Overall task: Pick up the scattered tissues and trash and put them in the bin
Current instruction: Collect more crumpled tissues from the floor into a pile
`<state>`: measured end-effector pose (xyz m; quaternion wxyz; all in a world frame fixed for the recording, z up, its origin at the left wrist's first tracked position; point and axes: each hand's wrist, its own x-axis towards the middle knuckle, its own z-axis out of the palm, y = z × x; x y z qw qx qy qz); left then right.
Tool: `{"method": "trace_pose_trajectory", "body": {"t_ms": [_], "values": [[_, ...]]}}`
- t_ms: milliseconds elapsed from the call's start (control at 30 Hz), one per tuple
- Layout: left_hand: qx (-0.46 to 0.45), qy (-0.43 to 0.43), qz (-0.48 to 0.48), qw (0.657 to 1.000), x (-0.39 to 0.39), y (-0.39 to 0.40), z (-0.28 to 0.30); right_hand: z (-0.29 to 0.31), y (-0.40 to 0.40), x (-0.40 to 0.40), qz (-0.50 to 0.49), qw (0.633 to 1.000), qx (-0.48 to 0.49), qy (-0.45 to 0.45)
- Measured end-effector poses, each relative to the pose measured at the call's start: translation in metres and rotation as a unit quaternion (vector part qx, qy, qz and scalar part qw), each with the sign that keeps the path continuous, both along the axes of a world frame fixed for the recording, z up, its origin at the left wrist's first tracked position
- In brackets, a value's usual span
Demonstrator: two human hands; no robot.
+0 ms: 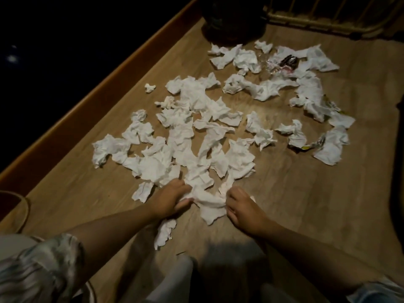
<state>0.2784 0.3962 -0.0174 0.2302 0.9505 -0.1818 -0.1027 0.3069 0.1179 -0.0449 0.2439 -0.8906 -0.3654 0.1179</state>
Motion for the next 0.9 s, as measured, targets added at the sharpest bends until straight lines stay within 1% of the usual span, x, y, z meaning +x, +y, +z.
{"method": "trace_pose_trajectory", "body": {"t_ms": [67, 133, 200, 267, 333, 400, 433, 500, 567, 633, 700, 733, 800, 867, 900], "values": [[-0.012, -0.039, 0.044, 0.998, 0.01, -0.001, 0.003, 0.005, -0.006, 0.005, -0.03, 1.0, 0.008, 0.003], [-0.038, -0.072, 0.105, 0.991, 0.02, -0.006, 0.007, 0.011, -0.007, 0.009, -0.096, 0.994, 0.038, 0.019], [-0.079, -0.097, 0.186, 0.975, 0.027, -0.008, 0.011, 0.019, -0.003, 0.015, -0.163, 0.983, 0.082, 0.031], [-0.116, -0.129, 0.255, 0.951, 0.03, -0.005, 0.018, 0.029, 0.007, 0.027, -0.188, 0.976, 0.105, 0.01], [-0.141, -0.166, 0.296, 0.93, 0.03, 0.002, 0.03, 0.042, 0.018, 0.039, -0.179, 0.974, 0.133, -0.027], [-0.159, -0.179, 0.341, 0.909, 0.025, 0.011, 0.043, 0.057, 0.029, 0.051, -0.152, 0.973, 0.172, -0.013], [-0.155, -0.18, 0.358, 0.903, 0.019, 0.017, 0.046, 0.065, 0.035, 0.056, -0.123, 0.975, 0.183, -0.002], [-0.108, -0.188, 0.366, 0.905, 0.002, 0.031, 0.045, 0.077, 0.048, 0.064, -0.043, 0.983, 0.177, 0.012], [-0.066, -0.17, 0.36, 0.915, -0.023, 0.045, 0.037, 0.083, 0.064, 0.067, 0.032, 0.99, 0.133, 0.013], [-0.04, -0.112, 0.383, 0.916, -0.051, 0.063, 0.03, 0.088, 0.082, 0.067, 0.107, 0.992, 0.069, -0.011], [-0.012, -0.057, 0.411, 0.91, -0.077, 0.075, 0.023, 0.088, 0.1, 0.063, 0.183, 0.98, 0.029, -0.076], [-0.012, -0.035, 0.427, 0.903, -0.089, 0.077, 0.02, 0.088, 0.108, 0.06, 0.21, 0.971, 0.028, -0.107], [-0.044, 0.003, 0.473, 0.88, -0.107, 0.071, 0.018, 0.089, 0.123, 0.053, 0.219, 0.966, 0.039, -0.132], [-0.078, 0.04, 0.504, 0.859, -0.12, 0.052, 0.014, 0.091, 0.14, 0.048, 0.185, 0.973, 0.059, -0.123], [-0.085, 0.052, 0.501, 0.86, -0.125, 0.041, 0.011, 0.092, 0.148, 0.046, 0.165, 0.977, 0.068, -0.116]]}}
